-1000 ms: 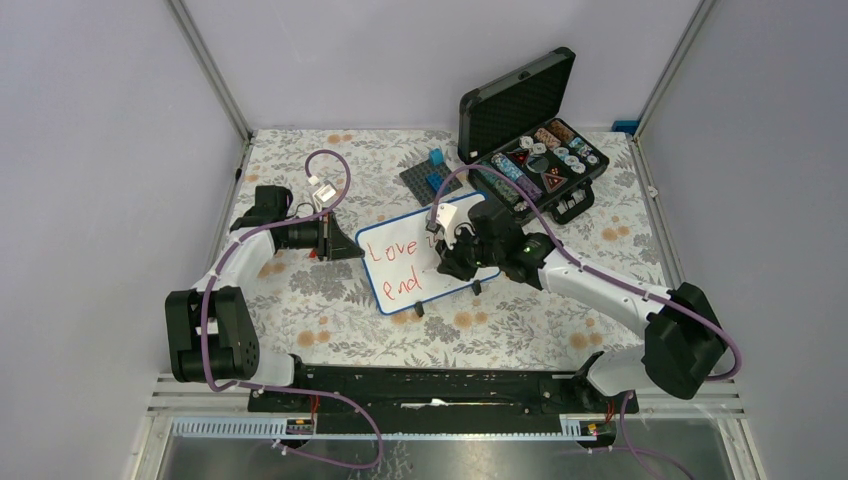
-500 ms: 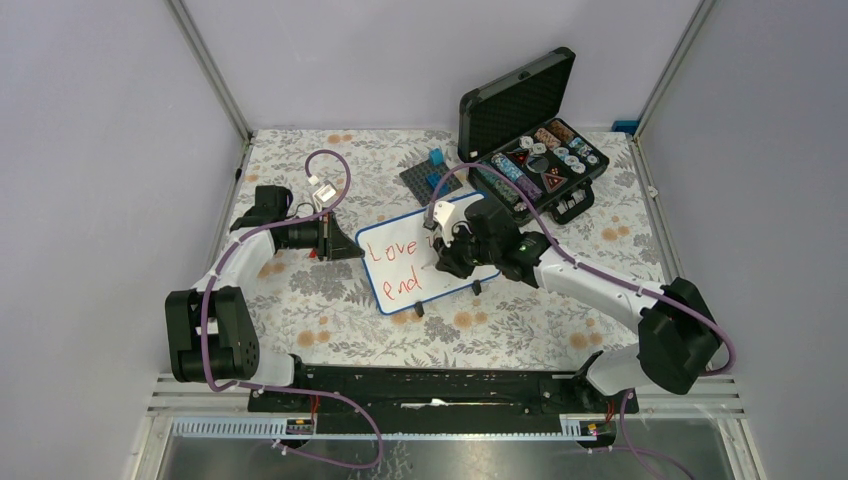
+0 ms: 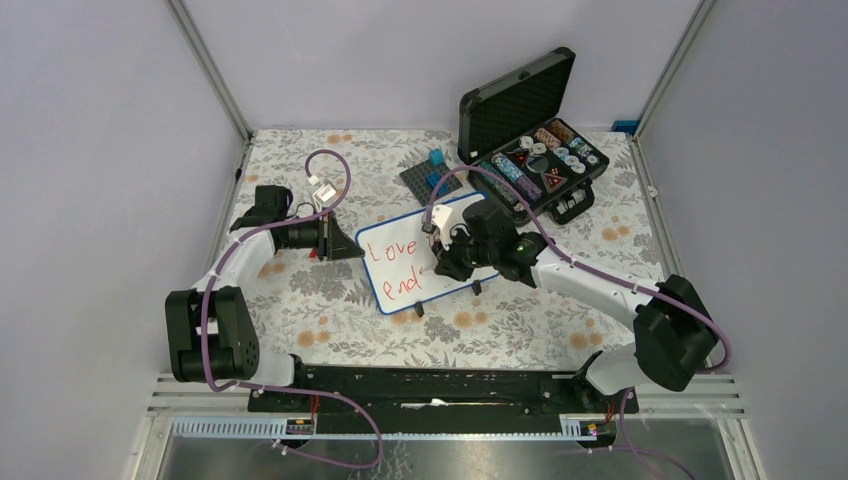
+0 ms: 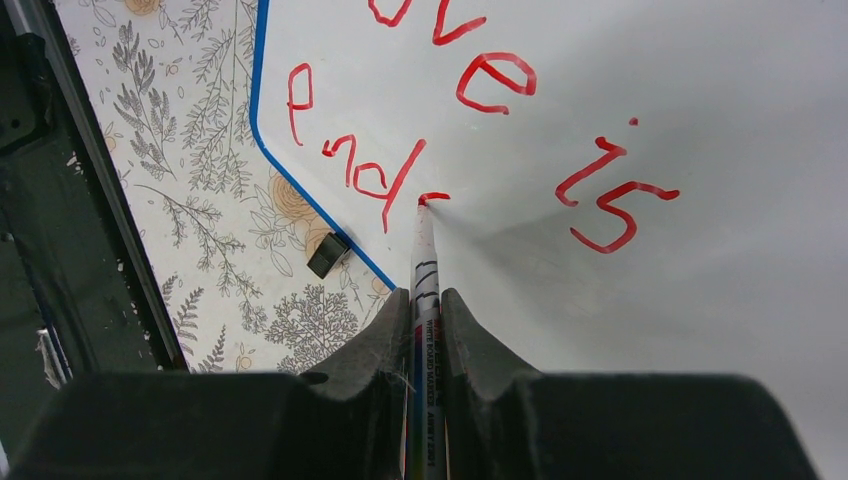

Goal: Write a sentence on the whiteboard

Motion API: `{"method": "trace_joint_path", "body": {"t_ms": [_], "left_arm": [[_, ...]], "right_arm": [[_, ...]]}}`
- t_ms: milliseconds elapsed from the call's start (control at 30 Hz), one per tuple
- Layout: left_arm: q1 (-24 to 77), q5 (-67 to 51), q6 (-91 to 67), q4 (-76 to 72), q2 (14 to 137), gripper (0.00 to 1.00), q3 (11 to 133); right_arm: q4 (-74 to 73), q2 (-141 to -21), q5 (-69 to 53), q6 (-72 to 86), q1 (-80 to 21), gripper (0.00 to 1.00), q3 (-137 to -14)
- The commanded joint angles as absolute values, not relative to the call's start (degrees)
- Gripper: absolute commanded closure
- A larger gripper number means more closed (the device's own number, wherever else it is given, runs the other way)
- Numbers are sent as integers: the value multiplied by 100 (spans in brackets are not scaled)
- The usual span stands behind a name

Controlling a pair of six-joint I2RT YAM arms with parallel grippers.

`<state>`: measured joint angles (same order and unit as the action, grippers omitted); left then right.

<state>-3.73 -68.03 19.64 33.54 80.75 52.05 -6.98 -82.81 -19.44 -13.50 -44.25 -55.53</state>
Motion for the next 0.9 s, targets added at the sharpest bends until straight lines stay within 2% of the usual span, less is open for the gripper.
{"method": "trace_joint_path", "body": {"t_ms": [0, 867], "left_arm": [[-264, -6707, 2179, 3340, 8035, 100, 5344], [-231, -6697, 2153, 3337, 7980, 100, 5353]], "right_arm": [[-736, -8295, -1886, -1578, -4443, 100, -5425], [-1280, -7763, -1779, -1766, -4397, 100, -5596]]}}
